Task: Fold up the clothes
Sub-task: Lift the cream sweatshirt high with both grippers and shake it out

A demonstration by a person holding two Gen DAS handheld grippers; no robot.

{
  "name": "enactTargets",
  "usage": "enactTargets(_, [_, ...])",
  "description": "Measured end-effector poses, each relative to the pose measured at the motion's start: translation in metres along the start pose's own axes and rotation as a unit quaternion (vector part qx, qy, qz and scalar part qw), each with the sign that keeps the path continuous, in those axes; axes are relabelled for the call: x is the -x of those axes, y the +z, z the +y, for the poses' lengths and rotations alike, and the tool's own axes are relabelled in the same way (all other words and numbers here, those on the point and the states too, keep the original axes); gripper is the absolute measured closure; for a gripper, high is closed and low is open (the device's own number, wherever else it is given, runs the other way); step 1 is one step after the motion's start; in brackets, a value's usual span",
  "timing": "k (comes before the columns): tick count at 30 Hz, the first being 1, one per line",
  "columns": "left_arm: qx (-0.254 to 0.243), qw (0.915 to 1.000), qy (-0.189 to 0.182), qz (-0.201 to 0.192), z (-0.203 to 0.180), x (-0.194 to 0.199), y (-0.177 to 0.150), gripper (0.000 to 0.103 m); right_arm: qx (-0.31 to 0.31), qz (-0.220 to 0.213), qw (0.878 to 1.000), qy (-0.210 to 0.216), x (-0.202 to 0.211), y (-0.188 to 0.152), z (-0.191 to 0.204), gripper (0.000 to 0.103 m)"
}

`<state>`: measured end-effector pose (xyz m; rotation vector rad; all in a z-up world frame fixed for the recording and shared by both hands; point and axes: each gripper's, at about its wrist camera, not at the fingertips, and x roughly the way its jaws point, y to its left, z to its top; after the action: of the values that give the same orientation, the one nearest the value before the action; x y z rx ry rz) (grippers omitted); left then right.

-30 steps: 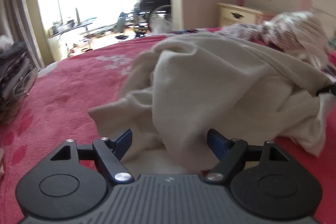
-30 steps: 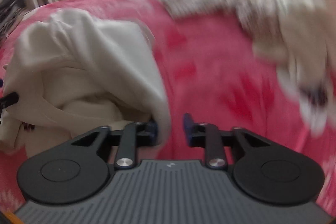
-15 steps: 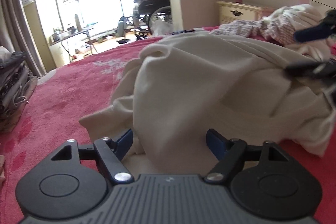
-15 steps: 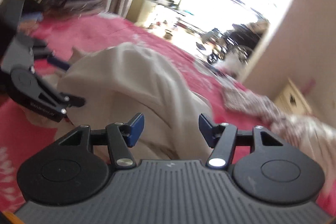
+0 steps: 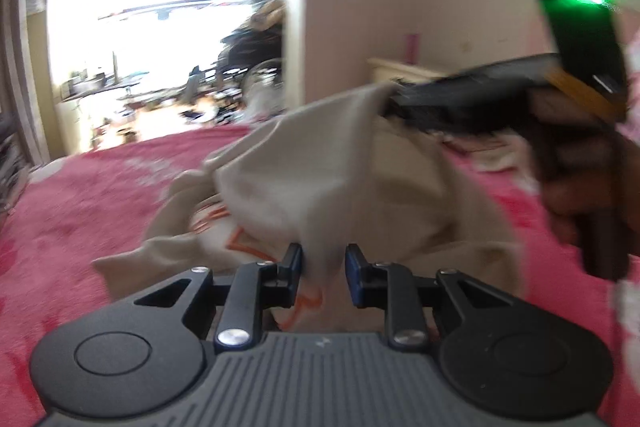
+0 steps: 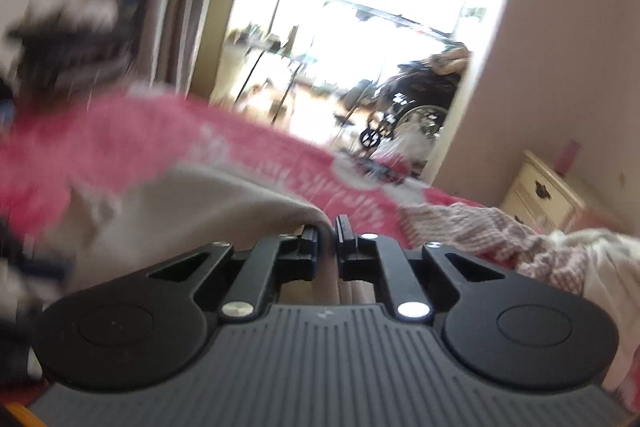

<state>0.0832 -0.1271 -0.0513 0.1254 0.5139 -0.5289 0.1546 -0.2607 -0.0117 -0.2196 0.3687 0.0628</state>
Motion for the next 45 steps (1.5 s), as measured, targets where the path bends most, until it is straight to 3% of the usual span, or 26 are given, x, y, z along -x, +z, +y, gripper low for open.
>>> enactTargets(4, [-0.008,0.9996,-0.027,0.001,-0.008,0.023,0.001,0.070,-0.048,-0.036,0.998,0.013,0.027,0.014,-0.021,0.097])
enactTargets(8, [-0.040,0.9983,0.005,-0.043,-0.005,0.056,0.004,0.039,-0.038,-0.076,0.995,0.048,0.064,0.027,-0.014,0.097])
enactTargets(11, [-0.078,0.9919,0.042,-0.092,-0.004,0.076,0.008,0.015,-0.020,-0.096,0.991,0.086,0.089,0.037,0.001,0.097])
enactTargets(14, [-0.125,0.9809,0.074,-0.130,-0.010,0.087,0.011,0.009,0.001,-0.107,0.986,0.127,0.111,0.046,0.023,0.097])
enactTargets(18, [-0.165,0.9716,0.094,-0.141,-0.016,0.084,0.012,0.009,0.028,-0.107,0.979,0.171,0.134,0.051,0.049,0.097])
enactTargets(24, [-0.199,0.9636,0.092,-0.152,-0.028,0.077,0.009,0.016,0.038,-0.089,0.974,0.207,0.162,0.047,0.055,0.097])
enactTargets(27, [-0.175,0.9661,0.095,-0.164,-0.025,0.076,0.012,0.027,0.036,-0.079,0.972,0.219,0.173,0.044,0.052,0.097])
enactTargets(29, [-0.158,0.9685,0.091,-0.170,-0.020,0.076,0.016,0.046,0.035,-0.072,0.970,0.228,0.181,0.043,0.050,0.097])
enactTargets(30, [-0.149,0.9706,0.084,-0.169,-0.016,0.075,0.018,0.051,0.035,-0.069,0.970,0.232,0.185,0.042,0.049,0.096])
enactTargets(32, [-0.134,0.9751,0.075,-0.160,-0.010,0.068,0.023,0.076,0.034,-0.062,0.968,0.240,0.193,0.041,0.047,0.093])
enactTargets(33, [-0.126,0.9770,0.076,-0.154,-0.007,0.065,0.025,0.080,0.034,-0.059,0.967,0.244,0.197,0.040,0.046,0.093])
enactTargets(34, [-0.114,0.9792,0.079,-0.148,-0.003,0.062,0.027,0.084,0.026,-0.062,0.969,0.237,0.200,0.039,0.042,0.090])
enactTargets(36, [-0.082,0.9841,0.084,-0.133,0.010,0.058,0.029,0.085,0.005,-0.074,0.974,0.214,0.206,0.038,0.028,0.070])
enactTargets(37, [-0.065,0.9857,0.087,-0.129,0.017,0.058,0.030,0.086,-0.006,-0.078,0.977,0.200,0.209,0.035,0.021,0.052])
enactTargets(38, [-0.049,0.9867,0.090,-0.127,0.023,0.057,0.031,0.086,-0.017,-0.076,0.980,0.184,0.210,0.030,0.016,0.042])
enactTargets(41, [-0.026,0.9865,0.097,-0.129,0.040,0.062,0.042,0.087,-0.006,-0.042,0.988,0.147,0.199,0.008,0.020,0.038])
enactTargets(45, [-0.010,0.9840,0.104,-0.144,0.035,0.088,0.060,0.091,0.000,0.021,0.995,0.099,0.168,-0.022,0.043,0.032])
